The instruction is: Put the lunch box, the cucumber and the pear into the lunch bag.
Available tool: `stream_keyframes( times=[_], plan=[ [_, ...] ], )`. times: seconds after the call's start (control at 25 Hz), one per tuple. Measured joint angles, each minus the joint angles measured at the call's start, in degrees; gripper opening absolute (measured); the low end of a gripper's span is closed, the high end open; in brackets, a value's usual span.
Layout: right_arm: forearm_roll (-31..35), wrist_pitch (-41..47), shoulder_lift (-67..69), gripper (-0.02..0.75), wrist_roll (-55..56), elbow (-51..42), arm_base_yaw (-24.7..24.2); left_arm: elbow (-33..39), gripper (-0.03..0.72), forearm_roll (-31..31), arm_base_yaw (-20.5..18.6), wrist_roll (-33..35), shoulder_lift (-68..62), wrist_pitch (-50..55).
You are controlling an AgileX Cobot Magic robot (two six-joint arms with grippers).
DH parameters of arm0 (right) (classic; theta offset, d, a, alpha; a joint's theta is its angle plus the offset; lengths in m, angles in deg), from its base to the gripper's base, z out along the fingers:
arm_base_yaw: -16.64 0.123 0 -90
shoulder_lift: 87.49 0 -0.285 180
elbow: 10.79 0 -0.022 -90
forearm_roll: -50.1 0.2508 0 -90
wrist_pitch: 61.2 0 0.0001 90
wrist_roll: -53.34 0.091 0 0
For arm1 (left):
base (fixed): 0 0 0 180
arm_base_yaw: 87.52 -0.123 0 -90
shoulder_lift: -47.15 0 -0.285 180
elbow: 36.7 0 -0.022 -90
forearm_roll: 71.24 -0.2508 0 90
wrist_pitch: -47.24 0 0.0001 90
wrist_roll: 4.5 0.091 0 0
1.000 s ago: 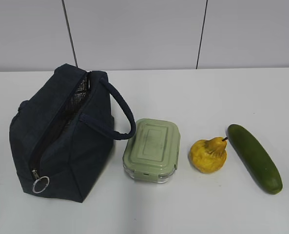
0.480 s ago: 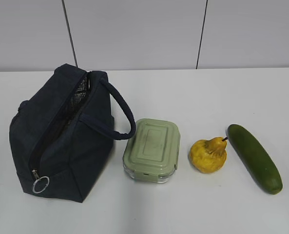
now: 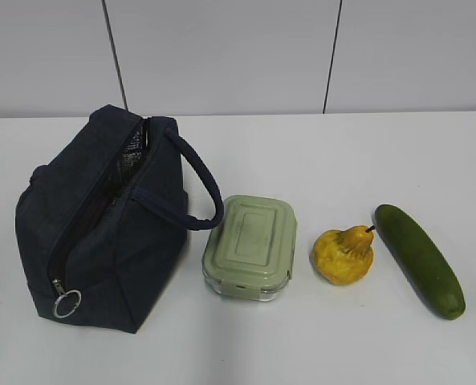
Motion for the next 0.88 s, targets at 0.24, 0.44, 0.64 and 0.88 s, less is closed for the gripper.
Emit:
stream_keyframes(
  times=[0.24, 0.44, 0.64, 0.88],
  plan=[
    [0.74, -0.12, 0.00, 0.445, 0.10, 0.00, 0.00, 0.00, 0.241, 0.00, 0.00, 0.00, 0.00, 0.00],
    [4.81, -4.47, 5.84, 0.444, 0.20, 1.65, 0.00, 0.00, 0.241, 0.00, 0.00, 0.00, 0.00, 0.00],
    [5.19, -10.08, 27.29, 0.445, 0.20, 3.46, 0.00, 0.00, 0.241, 0.00, 0.00, 0.00, 0.00, 0.00],
    [6.65, -15.28, 54.91, 0.445, -1.41, 13.49, 0.00, 0.00, 0.241, 0.00, 0.00, 0.00, 0.00, 0.00]
  ],
)
